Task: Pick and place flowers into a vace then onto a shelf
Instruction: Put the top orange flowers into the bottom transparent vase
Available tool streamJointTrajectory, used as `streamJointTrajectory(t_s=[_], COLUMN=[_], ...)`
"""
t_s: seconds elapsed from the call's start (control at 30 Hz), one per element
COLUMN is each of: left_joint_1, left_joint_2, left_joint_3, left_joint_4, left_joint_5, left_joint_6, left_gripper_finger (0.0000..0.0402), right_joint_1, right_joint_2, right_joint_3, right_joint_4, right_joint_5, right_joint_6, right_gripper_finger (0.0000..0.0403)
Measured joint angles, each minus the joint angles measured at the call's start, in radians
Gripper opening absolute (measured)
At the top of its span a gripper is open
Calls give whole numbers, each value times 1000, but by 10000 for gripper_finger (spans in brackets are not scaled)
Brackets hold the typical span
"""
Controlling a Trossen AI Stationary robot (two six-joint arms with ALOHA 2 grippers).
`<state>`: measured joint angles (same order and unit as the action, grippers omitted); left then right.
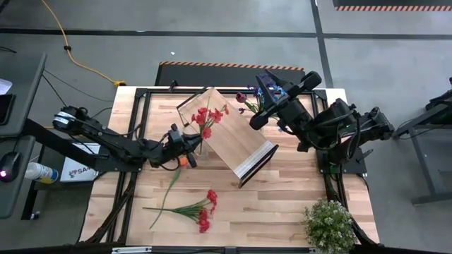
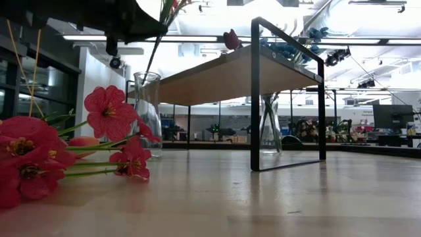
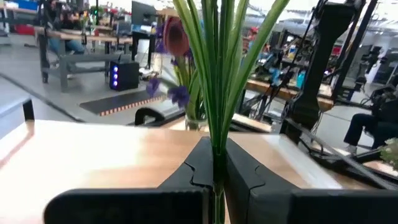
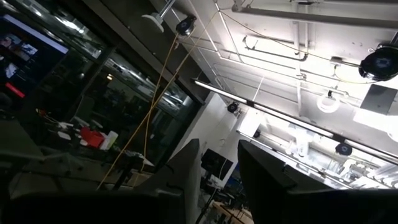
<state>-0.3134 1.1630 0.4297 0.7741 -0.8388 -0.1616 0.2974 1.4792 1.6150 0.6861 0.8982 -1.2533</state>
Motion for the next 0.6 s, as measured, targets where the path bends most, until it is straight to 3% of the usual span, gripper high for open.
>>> streamJointTrajectory(t_s=[0.23, 0.6], left_joint_1=[0, -1], left_joint_2=[1, 1], left_joint_3=[0, 0], left_joint_4=[-75, -75], left_joint_5=[-31, -29], left_joint_6=[-70, -91], left_gripper_finger=[82, 70], right_joint_1=[0, 0], right_joint_2=[0, 0], right_joint_3=[0, 0], right_joint_4=[-7, -9], right_joint_5=[0, 0], right_joint_6=[0, -1], right_gripper_finger=[99, 99])
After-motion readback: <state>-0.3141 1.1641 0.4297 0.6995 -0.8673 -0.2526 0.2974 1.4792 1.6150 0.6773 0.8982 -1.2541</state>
